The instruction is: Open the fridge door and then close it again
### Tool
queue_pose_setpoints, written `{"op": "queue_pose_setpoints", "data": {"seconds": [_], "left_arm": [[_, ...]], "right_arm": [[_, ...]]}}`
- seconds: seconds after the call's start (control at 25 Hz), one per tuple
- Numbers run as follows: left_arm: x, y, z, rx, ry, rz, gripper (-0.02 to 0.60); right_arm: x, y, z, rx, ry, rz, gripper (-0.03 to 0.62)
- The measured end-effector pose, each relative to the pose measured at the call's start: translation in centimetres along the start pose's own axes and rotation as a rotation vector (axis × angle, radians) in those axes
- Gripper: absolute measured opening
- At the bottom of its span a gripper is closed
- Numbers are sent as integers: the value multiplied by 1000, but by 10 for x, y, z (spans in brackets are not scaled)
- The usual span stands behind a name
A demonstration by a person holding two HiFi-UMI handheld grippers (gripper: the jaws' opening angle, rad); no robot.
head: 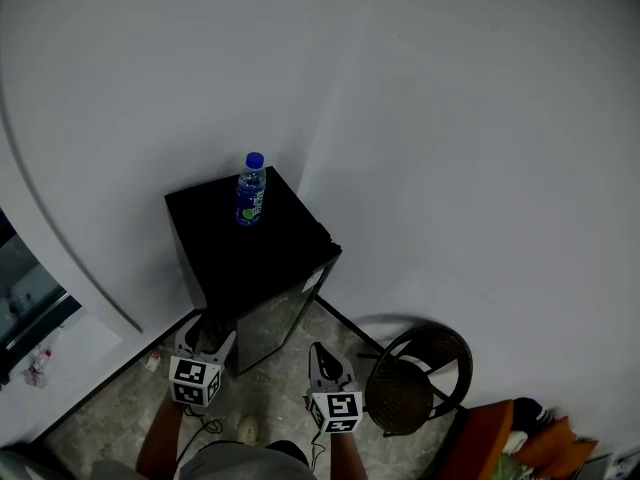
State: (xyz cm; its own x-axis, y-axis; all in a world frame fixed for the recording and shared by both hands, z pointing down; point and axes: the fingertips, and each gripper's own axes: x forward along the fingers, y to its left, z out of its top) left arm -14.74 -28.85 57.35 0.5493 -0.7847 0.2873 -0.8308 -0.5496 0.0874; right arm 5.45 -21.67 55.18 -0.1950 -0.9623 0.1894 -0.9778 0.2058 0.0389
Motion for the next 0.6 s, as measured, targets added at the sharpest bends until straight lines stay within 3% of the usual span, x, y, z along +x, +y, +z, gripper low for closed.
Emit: {"op": "queue_pose_setpoints", "data": {"seconds": [0.6], "left_arm": [[22, 6, -7, 0, 19, -34, 285]], "right_arm": [[15, -10, -6, 9, 16, -19, 25]]}}
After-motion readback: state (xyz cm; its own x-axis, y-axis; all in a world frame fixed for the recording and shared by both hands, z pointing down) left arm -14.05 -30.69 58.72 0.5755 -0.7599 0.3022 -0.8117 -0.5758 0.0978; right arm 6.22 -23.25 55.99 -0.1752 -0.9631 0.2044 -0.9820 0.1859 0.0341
